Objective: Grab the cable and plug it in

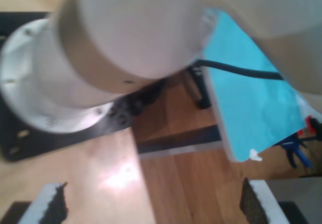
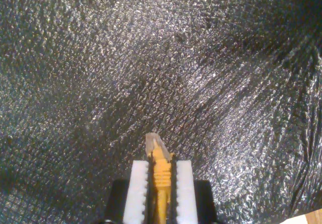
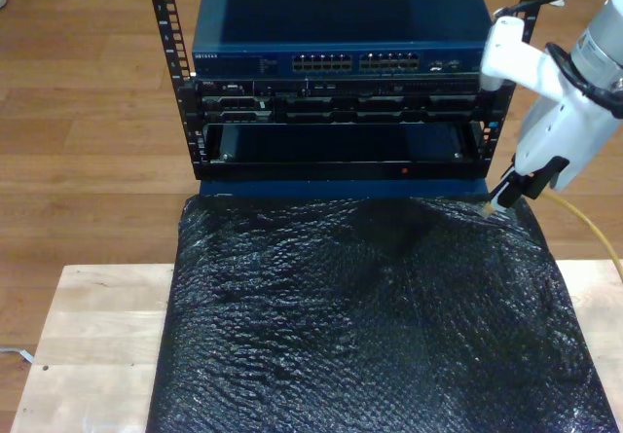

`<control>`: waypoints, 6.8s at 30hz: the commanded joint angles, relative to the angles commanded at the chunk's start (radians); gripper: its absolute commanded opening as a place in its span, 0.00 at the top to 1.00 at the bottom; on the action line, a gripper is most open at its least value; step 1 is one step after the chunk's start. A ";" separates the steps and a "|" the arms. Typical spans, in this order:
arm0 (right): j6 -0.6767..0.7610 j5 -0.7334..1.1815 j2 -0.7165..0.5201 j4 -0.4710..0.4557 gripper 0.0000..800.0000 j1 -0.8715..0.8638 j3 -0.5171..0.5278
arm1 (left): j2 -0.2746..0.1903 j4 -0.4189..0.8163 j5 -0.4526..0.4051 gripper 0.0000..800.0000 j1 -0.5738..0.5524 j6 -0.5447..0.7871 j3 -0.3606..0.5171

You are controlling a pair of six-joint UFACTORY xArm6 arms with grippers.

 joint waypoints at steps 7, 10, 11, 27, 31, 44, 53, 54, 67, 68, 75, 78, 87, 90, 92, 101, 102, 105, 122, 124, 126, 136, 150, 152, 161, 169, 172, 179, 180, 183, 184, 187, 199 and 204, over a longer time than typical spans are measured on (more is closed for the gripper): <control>0.000 0.000 0.000 0.000 1.00 0.005 0.003 | -0.002 0.046 -0.081 0.00 0.149 0.118 0.075; 0.000 0.002 0.000 0.000 1.00 0.006 0.003 | -0.002 0.068 -0.100 0.00 0.206 0.158 0.097; 0.000 0.000 0.000 0.002 1.00 0.006 0.003 | -0.002 0.069 -0.107 0.00 0.219 0.169 0.101; -0.002 0.005 0.000 0.000 1.00 0.009 0.017 | -0.078 0.066 -0.256 0.00 0.345 0.299 0.201; -0.002 0.008 -0.002 -0.002 1.00 0.009 0.018 | -0.083 0.057 -0.269 0.00 0.388 0.359 0.203; -0.003 0.003 -0.002 -0.008 1.00 0.009 0.031 | -0.081 0.037 -0.427 0.00 0.506 0.516 0.276; -0.003 -0.068 0.000 -0.028 1.00 0.037 0.032 | -0.083 -0.080 -0.451 0.00 0.529 0.608 0.278; -0.003 -0.081 0.000 -0.038 1.00 0.054 0.037 | -0.081 -0.078 -0.457 0.00 0.545 0.615 0.285; -0.008 -0.227 0.060 -0.092 1.00 0.068 0.146 | -0.072 -0.080 -0.723 0.00 0.583 0.623 0.422; -0.008 -0.239 0.058 -0.104 1.00 0.068 0.153 | -0.071 -0.080 -0.721 0.00 0.583 0.623 0.420; -0.003 -0.316 0.029 -0.181 1.00 0.092 0.209 | -0.071 -0.080 -0.718 0.00 0.586 0.623 0.420; -0.006 -0.425 0.028 -0.222 1.00 0.117 0.238 | -0.071 -0.080 -0.718 0.00 0.586 0.623 0.420; 0.003 -0.611 0.026 -0.423 1.00 0.152 0.302 | -0.071 -0.080 -0.718 0.00 0.586 0.623 0.420; 0.012 -0.764 0.031 -0.433 1.00 0.150 0.331 | -0.071 -0.080 -0.718 0.00 0.586 0.623 0.420; 0.014 -0.819 0.035 -0.431 1.00 0.146 0.330 | -0.071 -0.080 -0.718 0.00 0.586 0.623 0.420; 0.014 -1.005 0.068 -0.512 1.00 0.141 0.313 | -0.071 -0.080 -0.718 0.00 0.586 0.623 0.420; 0.012 -1.025 0.075 -0.519 1.00 0.141 0.311 | -0.071 -0.078 -0.718 0.00 0.586 0.623 0.420; 0.011 -1.071 0.080 -0.545 1.00 0.141 0.302 | -0.071 -0.080 -0.718 0.00 0.586 0.623 0.420; 0.008 -1.284 0.157 -0.580 1.00 0.091 0.244 | -0.071 -0.080 -0.718 0.00 0.586 0.623 0.420; 0.008 -1.312 0.166 -0.583 1.00 0.092 0.239 | -0.071 -0.078 -0.718 0.00 0.586 0.623 0.420; 0.006 -1.336 0.164 -0.583 1.00 0.092 0.247 | -0.071 -0.080 -0.718 0.00 0.586 0.623 0.420; 0.006 -1.387 0.118 -0.621 1.00 0.164 0.307 | -0.071 -0.080 -0.718 0.00 0.586 0.623 0.420; 0.005 -1.448 0.121 -0.647 1.00 0.163 0.324 | -0.071 -0.080 -0.718 0.00 0.586 0.623 0.420; 0.005 -1.450 0.118 -0.647 1.00 0.164 0.348 | -0.071 -0.080 -0.718 0.00 0.586 0.623 0.420; 0.006 -1.467 0.130 -0.651 1.00 0.164 0.359 | -0.071 -0.078 -0.718 0.00 0.586 0.623 0.420; 0.006 -1.599 0.209 -0.657 1.00 0.163 0.318 | -0.071 -0.080 -0.718 0.00 0.586 0.623 0.420; 0.008 -1.669 0.262 -0.655 1.00 0.152 0.316 | -0.071 -0.080 -0.718 0.00 0.586 0.623 0.420; 0.012 -1.761 0.298 -0.643 1.00 0.146 0.336 | -0.071 -0.080 -0.718 0.00 0.586 0.623 0.420; 0.012 -1.783 0.304 -0.643 1.00 0.141 0.336 | -0.071 -0.078 -0.718 0.00 0.586 0.623 0.420; 0.014 -1.850 0.319 -0.640 1.00 0.124 0.331 | -0.071 -0.078 -0.718 0.00 0.586 0.623 0.420; 0.014 -1.858 0.327 -0.640 1.00 0.121 0.328 | -0.071 -0.080 -0.718 0.00 0.586 0.623 0.420; 0.015 -1.860 0.339 -0.641 1.00 0.121 0.313 | -0.071 -0.080 -0.718 0.00 0.586 0.623 0.420; 0.015 -1.998 0.414 -0.555 1.00 0.117 0.290 | -0.071 -0.080 -0.718 0.00 0.586 0.623 0.420; 0.005 -2.147 0.465 -0.552 1.00 0.120 0.296 | -0.071 -0.080 -0.718 0.00 0.586 0.623 0.420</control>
